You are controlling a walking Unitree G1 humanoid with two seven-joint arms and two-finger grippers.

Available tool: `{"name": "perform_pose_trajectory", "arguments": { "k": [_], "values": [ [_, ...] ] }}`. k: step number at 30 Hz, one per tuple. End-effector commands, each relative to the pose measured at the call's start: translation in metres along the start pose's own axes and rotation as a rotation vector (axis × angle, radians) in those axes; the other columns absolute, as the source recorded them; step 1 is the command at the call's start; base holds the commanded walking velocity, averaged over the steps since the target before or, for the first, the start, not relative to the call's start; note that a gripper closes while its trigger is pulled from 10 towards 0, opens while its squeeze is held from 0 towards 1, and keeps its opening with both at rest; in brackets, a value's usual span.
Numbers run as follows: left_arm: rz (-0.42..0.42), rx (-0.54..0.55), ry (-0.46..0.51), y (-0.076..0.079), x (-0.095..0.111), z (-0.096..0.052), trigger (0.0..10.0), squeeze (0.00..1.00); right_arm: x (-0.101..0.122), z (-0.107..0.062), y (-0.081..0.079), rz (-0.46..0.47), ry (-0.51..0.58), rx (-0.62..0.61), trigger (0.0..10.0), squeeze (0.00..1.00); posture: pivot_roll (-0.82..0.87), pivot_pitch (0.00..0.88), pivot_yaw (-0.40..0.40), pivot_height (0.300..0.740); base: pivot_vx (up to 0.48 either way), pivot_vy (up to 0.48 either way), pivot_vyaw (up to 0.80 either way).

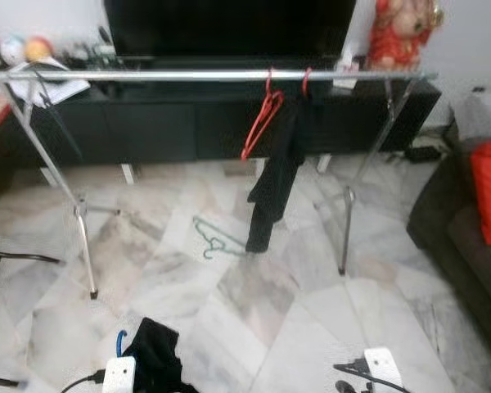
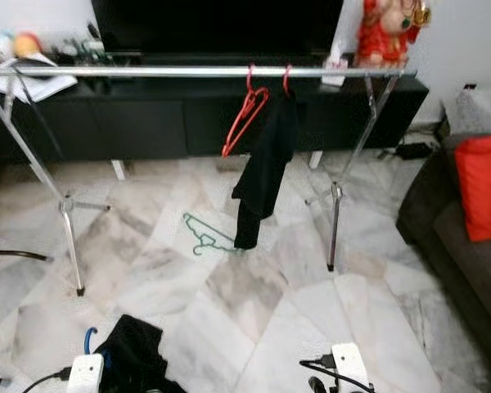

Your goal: Hang hanger

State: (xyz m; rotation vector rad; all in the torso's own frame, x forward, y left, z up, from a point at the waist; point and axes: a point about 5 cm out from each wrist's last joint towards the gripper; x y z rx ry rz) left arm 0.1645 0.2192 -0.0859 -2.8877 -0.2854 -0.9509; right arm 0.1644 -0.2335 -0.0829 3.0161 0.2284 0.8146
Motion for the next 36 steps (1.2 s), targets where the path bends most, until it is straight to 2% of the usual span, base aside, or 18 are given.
{"name": "perform_pose_trajectory", "arguments": {
  "k": [1, 5, 17, 36],
  "values": [
    [0.017, 0.004, -0.023, -0.003, -0.006, -0.001, 10.0, 0.0, -0.004, -0.001, 0.0, 0.005, -0.014, 0.001, 10.0, 0.0, -0.01, 0.076, -0.098, 0.74, -0.289, 0.0, 0.0],
    [0.019, 0.004, -0.013, -0.001, -0.005, -0.001, 10.0, 0.0, -0.004, -0.001, 0.0, 0.007, -0.014, 0.001, 10.0, 0.0, -0.01, 0.076, -0.098, 0.74, -0.286, 0.0, 0.0],
    [0.016, 0.012, 0.012, -0.001, 0.003, 0.0, 10.0, 0.0, -0.004, -0.001, -0.001, 0.006, -0.014, 0.002, 10.0, 0.0, 0.0, 0.078, -0.095, 0.74, 0.0, 0.0, 0.0],
    [0.004, 0.026, -0.007, -0.014, -0.005, -0.003, 10.0, 0.0, -0.004, -0.001, 0.0, 0.005, -0.014, 0.002, 10.0, 0.0, 0.0, 0.076, -0.096, 0.74, 0.0, 0.0, 0.0]
  ]
}}
Point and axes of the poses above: a point about 5 cm out from each wrist's last joint towards the gripper, its own z axis pointing out of the wrist towards the gripper, its own x axis along the axis of the wrist's last joint, y = z × x, and after that the axes turned 5 degrees about -z, right-handed
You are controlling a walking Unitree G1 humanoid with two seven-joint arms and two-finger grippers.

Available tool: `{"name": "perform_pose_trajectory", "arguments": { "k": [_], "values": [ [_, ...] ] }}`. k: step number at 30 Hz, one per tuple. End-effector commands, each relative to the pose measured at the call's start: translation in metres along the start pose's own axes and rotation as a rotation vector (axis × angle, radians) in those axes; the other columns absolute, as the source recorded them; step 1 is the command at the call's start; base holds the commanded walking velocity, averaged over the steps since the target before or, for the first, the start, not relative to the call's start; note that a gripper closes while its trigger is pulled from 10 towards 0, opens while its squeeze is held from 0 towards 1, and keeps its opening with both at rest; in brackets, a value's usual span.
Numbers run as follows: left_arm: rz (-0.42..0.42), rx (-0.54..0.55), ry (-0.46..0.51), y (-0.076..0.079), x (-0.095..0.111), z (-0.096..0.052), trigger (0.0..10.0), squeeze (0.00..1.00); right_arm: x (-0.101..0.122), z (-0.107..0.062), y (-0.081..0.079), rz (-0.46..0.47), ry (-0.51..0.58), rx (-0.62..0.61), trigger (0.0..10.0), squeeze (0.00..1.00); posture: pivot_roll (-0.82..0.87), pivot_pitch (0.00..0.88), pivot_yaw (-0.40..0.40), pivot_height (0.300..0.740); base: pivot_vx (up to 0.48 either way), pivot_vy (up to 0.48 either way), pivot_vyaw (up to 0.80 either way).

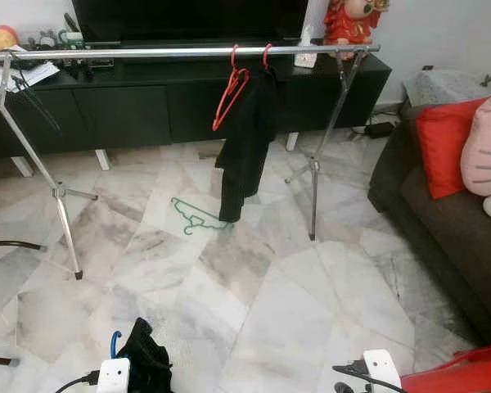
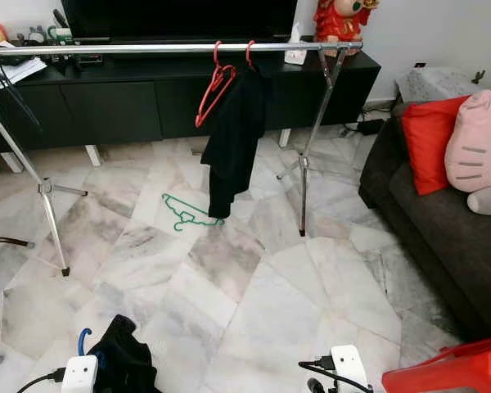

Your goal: Hang hanger

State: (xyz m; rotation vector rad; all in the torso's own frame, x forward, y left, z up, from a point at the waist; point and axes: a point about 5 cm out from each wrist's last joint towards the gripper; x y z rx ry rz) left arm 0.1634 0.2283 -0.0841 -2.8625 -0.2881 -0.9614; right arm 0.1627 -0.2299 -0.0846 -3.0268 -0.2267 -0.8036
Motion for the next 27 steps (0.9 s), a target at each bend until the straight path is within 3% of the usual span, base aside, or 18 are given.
{"name": "perform_pose_trajectory", "arguments": {
  "k": [1, 5, 7, 10, 12, 14, 15, 17, 18, 23, 27],
  "values": [
    [0.0, 0.007, -0.02, -0.005, -0.007, -0.002, 10.0, 0.0, -0.002, -0.001, 0.004, 0.0, -0.006, -0.009, 10.0, 0.0, 0.0, 0.076, -0.096, 0.74, 0.0, 0.0, 0.0],
    [0.014, 0.009, -0.007, -0.006, -0.005, -0.002, 10.0, 0.0, -0.002, -0.001, 0.003, 0.0, -0.006, -0.008, 10.0, 0.0, -0.01, 0.076, -0.096, 0.74, 0.0, 0.0, 0.0],
    [0.025, 0.015, 0.049, -0.007, 0.006, 0.0, 10.0, 0.0, -0.002, -0.001, 0.003, 0.006, -0.004, -0.01, 10.0, 0.0, -0.02, 0.077, -0.096, 0.74, 0.0, 0.0, 0.0],
    [-0.009, 0.027, 0.241, -0.003, 0.051, 0.004, 10.0, 0.0, -0.002, -0.001, 0.004, 0.007, -0.004, -0.014, 10.0, 0.0, -0.01, 0.081, -0.097, 0.74, 0.0, 0.0, 0.0],
    [-0.007, 0.021, 0.297, -0.003, 0.065, 0.004, 10.0, 0.0, -0.002, -0.001, 0.004, 0.001, -0.007, -0.014, 10.0, 0.0, 0.0, 0.081, -0.098, 0.74, 0.0, 0.0, 0.0],
    [0.046, -0.017, 0.435, -0.003, 0.093, 0.0, 10.0, 0.0, -0.002, -0.001, 0.004, -0.004, -0.009, -0.012, 10.0, 0.0, 0.0, 0.081, -0.098, 0.74, 0.0, 0.0, 0.0],
    [0.046, -0.017, 0.435, -0.003, 0.093, 0.0, 10.0, 0.0, -0.002, -0.001, 0.004, -0.004, -0.009, -0.012, 10.0, 0.0, 0.0, 0.081, -0.098, 0.74, 0.0, 0.0, 0.0],
    [0.067, -0.034, 0.623, -0.005, 0.123, -0.012, 10.0, 0.0, -0.002, -0.001, 0.004, 0.0, -0.002, -0.014, 10.0, 0.0, 0.0, 0.08, -0.096, 0.74, 0.0, 0.0, 0.0],
    [0.073, -0.037, 0.662, -0.005, 0.129, -0.015, 10.0, 0.0, -0.001, -0.001, 0.004, 0.002, -0.001, -0.014, 10.0, 0.0, 0.0, 0.08, -0.096, 0.74, 0.0, 0.0, 0.0],
    [0.083, -0.061, 0.826, 0.007, 0.142, -0.038, 10.0, 0.0, -0.002, -0.001, 0.006, 0.045, 0.01, -0.041, 10.0, 0.0, 0.0, 0.08, -0.097, 0.74, 0.0, 0.0, 0.0],
    [0.077, -0.076, 0.87, 0.014, 0.144, -0.048, 10.0, 0.0, -0.002, -0.001, 0.006, 0.036, 0.007, -0.045, 10.0, 0.0, 0.0, 0.08, -0.094, 0.74, 0.0, 0.0, 0.0]
  ]
}}
Point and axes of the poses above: a point about 5 cm out from each wrist's last joint towards the gripper, its own z axis pointing out of the wrist towards the gripper, its own x axis along the axis of the wrist's last joint, y = z × x, and after that the axes turned 5 degrees about -z, right-handed
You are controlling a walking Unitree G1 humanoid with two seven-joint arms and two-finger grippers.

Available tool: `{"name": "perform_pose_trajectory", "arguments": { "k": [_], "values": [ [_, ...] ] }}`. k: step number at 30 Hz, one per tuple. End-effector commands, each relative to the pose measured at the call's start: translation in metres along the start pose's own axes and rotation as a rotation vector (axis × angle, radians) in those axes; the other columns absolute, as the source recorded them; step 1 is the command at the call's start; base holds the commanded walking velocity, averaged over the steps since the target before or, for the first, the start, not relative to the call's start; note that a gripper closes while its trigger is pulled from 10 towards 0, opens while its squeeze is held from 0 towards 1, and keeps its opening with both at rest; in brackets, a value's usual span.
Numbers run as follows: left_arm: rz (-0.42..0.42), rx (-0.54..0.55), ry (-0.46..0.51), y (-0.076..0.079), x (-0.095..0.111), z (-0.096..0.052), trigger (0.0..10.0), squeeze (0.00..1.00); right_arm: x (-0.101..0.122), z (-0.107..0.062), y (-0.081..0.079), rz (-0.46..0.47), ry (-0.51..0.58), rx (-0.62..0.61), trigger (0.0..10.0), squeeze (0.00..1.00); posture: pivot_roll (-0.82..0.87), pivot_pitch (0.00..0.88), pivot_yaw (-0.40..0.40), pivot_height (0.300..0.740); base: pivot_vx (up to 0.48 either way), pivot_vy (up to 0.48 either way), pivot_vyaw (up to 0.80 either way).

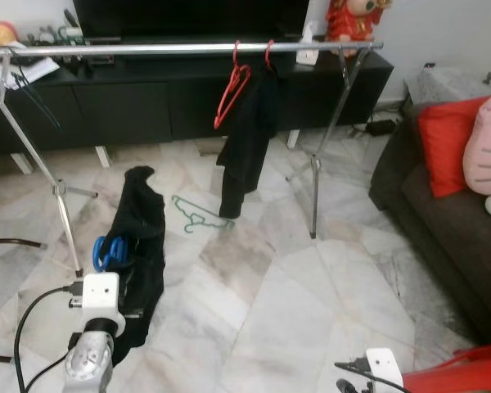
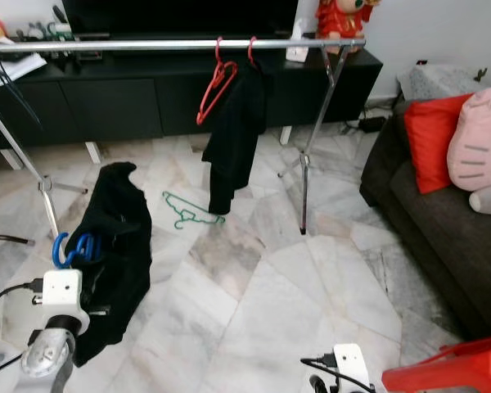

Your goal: Hang hanger

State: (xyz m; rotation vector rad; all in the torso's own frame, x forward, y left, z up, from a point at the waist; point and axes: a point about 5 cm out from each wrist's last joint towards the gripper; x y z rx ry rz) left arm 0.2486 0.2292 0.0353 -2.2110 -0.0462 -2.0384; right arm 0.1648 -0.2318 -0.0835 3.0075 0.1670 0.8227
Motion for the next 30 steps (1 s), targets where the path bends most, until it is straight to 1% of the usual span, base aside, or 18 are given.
{"name": "perform_pose_trajectory", "arguments": {
  "k": [1, 2, 3, 7, 8, 10, 13, 16, 21, 30],
  "values": [
    [-0.016, -0.001, 0.05, 0.005, 0.013, -0.002, 10.0, 0.0, -0.004, -0.001, 0.004, 0.006, -0.007, -0.017, 10.0, 0.0, 0.0, 0.079, -0.095, 0.74, 0.0, 0.0, 0.0],
    [-0.023, -0.004, 0.067, 0.009, 0.018, -0.004, 10.0, 0.0, -0.004, -0.001, 0.004, 0.01, -0.007, -0.018, 10.0, 0.0, 0.0, 0.079, -0.095, 0.74, 0.0, 0.0, 0.0],
    [-0.023, -0.004, 0.067, 0.009, 0.018, -0.004, 10.0, 0.0, -0.004, -0.001, 0.004, 0.01, -0.007, -0.018, 10.0, 0.0, 0.0, 0.079, -0.095, 0.74, 0.0, 0.0, 0.0],
    [-0.049, -0.01, 0.077, 0.016, 0.03, -0.005, 10.0, 0.0, -0.004, -0.002, 0.005, 0.014, -0.007, -0.022, 10.0, 0.0, 0.0, 0.078, -0.097, 0.74, 0.0, 0.357, 0.0],
    [-0.055, -0.015, 0.065, 0.019, 0.029, -0.002, 10.0, 0.0, -0.004, -0.002, 0.005, 0.008, -0.008, -0.02, 10.0, 0.0, 0.01, 0.072, -0.098, 0.74, 0.0, 0.371, 0.0],
    [-0.053, -0.015, 0.052, 0.021, 0.026, 0.0, 10.0, 0.0, -0.004, -0.002, 0.005, 0.001, -0.008, -0.018, 10.0, 0.0, 0.01, 0.071, -0.098, 0.74, 0.0, 0.382, 0.0],
    [-0.065, -0.01, 0.041, 0.023, 0.029, 0.001, 10.0, 0.0, -0.004, -0.002, 0.005, 0.007, -0.004, -0.02, 10.0, 0.0, -0.01, 0.066, -0.094, 0.74, 0.0, 0.415, 0.0],
    [-0.067, -0.028, 0.043, 0.027, 0.033, 0.002, 10.0, 0.0, -0.003, -0.001, 0.004, 0.004, -0.002, -0.02, 10.0, 0.0, -0.01, 0.061, -0.086, 0.74, 0.0, 0.416, 0.0],
    [-0.071, -0.03, 0.029, 0.028, 0.033, 0.001, 10.0, 0.0, -0.003, -0.001, 0.004, 0.001, -0.003, -0.019, 10.0, 0.0, -0.01, 0.056, -0.085, 0.74, 0.0, 0.422, 0.0],
    [-0.072, -0.064, 0.007, 0.032, 0.032, 0.001, 10.0, 0.0, -0.004, -0.001, 0.002, -0.002, -0.004, -0.014, 10.0, 0.0, -0.01, 0.04, -0.075, 0.74, 0.0, 0.42, 0.0]
  ]
}}
Point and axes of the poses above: a point about 5 cm out from each wrist's last joint towards the gripper, its own z axis pointing out of the wrist towards the gripper, its own x axis along the axis of the wrist's last joint, y = z × x, and after that the axes turned 5 degrees about -z, right-handed
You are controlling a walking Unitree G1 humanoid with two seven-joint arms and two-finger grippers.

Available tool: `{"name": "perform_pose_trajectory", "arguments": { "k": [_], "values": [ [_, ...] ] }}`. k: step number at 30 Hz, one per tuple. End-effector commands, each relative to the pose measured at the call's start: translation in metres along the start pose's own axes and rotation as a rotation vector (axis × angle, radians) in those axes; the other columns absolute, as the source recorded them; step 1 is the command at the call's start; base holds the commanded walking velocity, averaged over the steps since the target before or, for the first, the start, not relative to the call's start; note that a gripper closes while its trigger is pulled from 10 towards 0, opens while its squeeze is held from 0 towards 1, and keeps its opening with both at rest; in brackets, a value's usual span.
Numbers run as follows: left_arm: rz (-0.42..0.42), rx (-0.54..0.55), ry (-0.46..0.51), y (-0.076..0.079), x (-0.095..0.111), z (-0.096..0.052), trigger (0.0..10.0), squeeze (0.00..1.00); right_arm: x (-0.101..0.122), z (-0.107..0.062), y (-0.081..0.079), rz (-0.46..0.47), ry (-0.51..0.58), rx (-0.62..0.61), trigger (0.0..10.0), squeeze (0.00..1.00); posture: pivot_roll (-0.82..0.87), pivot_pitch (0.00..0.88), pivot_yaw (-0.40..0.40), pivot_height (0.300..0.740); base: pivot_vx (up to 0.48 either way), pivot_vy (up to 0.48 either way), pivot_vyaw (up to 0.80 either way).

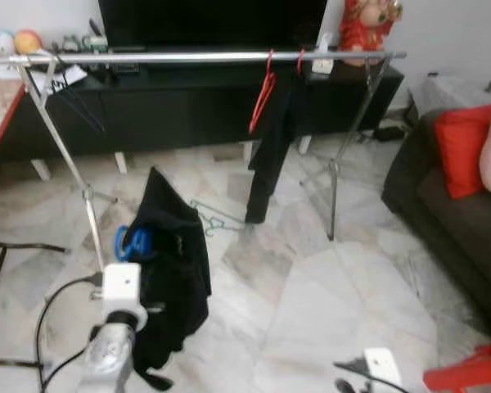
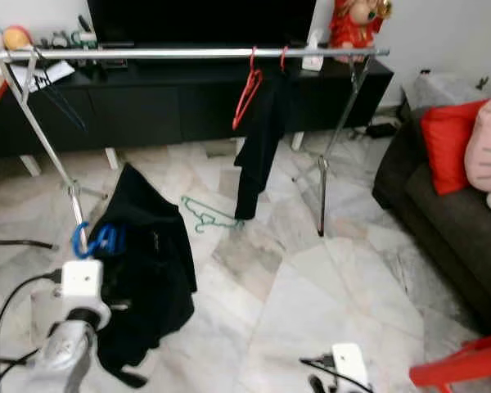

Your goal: Hang hanger

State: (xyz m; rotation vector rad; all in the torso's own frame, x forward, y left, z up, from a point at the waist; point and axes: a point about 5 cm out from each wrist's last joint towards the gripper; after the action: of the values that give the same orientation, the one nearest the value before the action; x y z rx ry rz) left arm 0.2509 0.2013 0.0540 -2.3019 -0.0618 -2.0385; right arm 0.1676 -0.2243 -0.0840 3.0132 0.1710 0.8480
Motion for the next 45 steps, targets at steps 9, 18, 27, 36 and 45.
{"name": "perform_pose_trajectory", "arguments": {
  "k": [9, 18, 27, 36, 45],
  "values": [
    [0.003, -0.056, 0.05, 0.0086, 0.0125, 0.0029, 10.0, 0.0, -0.0079, -0.0032, 0.008, -0.005, -0.021, -0.02, 10.0, 0.0, 0.0, 0.031, -0.065, 0.74, 0.0, 0.093, 0.0],
    [-0.027, -0.088, 0.021, 0.0118, 0.0091, -0.0008, 10.0, 0.0, -0.01, -0.0033, 0.0071, 0.0, -0.025, -0.018, 10.0, 0.0, 0.0, 0.027, -0.062, 0.74, 0.0, 0.0, 0.0],
    [-0.03, -0.099, 0.03, 0.0139, 0.0126, -0.001, 10.0, 0.0, -0.0108, -0.0035, 0.0069, -0.003, -0.027, -0.016, 10.0, 0.0, 0.0, 0.019, -0.059, 0.74, 0.0, 0.0, 0.0],
    [-0.026, -0.11, 0.033, 0.0145, 0.0152, -0.0007, 10.0, 0.0, -0.0099, -0.0032, 0.0068, 0.0, -0.026, -0.018, 10.0, 0.0, 0.01, 0.042, -0.062, 0.74, -0.027, 0.0, 0.0],
    [-0.019, -0.111, 0.037, 0.0145, 0.0169, -0.0002, 10.0, 0.0, -0.0088, -0.0031, 0.0071, 0.003, -0.023, -0.02, 10.0, 0.0, 0.01, 0.058, -0.06, 0.74, -0.187, 0.0, 0.0]
  ]
}}
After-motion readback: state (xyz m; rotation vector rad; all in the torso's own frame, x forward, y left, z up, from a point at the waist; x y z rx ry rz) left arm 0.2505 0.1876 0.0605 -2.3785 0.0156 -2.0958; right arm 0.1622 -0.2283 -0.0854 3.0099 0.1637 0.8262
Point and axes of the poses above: a point about 5 cm out from each wrist's last joint towards the gripper, its own z axis pointing out of the wrist towards the gripper, its own x axis along the axis of the wrist's last joint, y = z × x, and after that the axes turned 5 degrees about -z, right-handed
